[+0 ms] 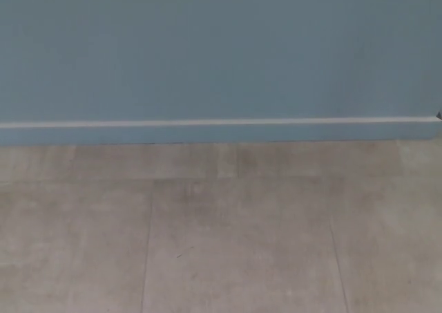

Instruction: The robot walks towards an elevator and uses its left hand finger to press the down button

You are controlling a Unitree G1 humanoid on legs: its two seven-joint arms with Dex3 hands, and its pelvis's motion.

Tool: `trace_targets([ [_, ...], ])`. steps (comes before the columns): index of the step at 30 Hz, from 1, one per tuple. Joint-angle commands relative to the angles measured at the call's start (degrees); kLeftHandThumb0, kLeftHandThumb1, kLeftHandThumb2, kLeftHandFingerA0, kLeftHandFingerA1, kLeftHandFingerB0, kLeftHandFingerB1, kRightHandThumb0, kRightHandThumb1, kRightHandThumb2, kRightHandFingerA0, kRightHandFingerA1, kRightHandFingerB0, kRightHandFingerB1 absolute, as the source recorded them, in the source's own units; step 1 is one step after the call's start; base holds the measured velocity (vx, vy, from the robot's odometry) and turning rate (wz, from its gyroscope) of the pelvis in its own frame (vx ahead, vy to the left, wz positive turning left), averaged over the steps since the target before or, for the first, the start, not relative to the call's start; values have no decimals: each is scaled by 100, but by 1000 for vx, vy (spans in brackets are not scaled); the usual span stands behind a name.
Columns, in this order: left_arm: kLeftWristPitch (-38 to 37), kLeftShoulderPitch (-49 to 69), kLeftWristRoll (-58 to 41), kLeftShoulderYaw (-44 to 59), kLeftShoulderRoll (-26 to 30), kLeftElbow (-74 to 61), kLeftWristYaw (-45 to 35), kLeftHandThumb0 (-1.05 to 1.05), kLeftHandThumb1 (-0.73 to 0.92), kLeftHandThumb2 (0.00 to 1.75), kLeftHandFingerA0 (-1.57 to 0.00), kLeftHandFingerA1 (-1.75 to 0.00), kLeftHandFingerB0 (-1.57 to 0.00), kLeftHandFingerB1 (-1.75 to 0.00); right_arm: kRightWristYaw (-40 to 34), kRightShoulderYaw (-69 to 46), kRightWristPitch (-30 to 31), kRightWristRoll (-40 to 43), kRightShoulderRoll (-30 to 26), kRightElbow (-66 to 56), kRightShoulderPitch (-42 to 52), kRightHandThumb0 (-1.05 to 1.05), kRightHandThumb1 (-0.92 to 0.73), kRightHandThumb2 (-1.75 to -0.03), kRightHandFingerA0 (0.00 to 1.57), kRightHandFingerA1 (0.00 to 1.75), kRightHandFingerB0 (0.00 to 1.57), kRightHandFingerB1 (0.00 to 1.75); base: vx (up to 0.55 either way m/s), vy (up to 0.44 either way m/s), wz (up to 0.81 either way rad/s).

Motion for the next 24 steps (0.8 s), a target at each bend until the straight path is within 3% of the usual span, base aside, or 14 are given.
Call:
trace_targets([
  [1,-938,-94,95,30,80,327,244,-35,66,60,-66,-64,-58,-43,-580,72,-843,-203,-187,164,50,-36,-55,-57,63,54,51,37,0,0,0],
  [24,-1175,-94,139,18,48,420,305,-37,67,60,-66,-73,-60,-45,-433,-57,-899,-145,-192,275,-39,-39,-57,-57,77,62,51,37,0,0,0],
])
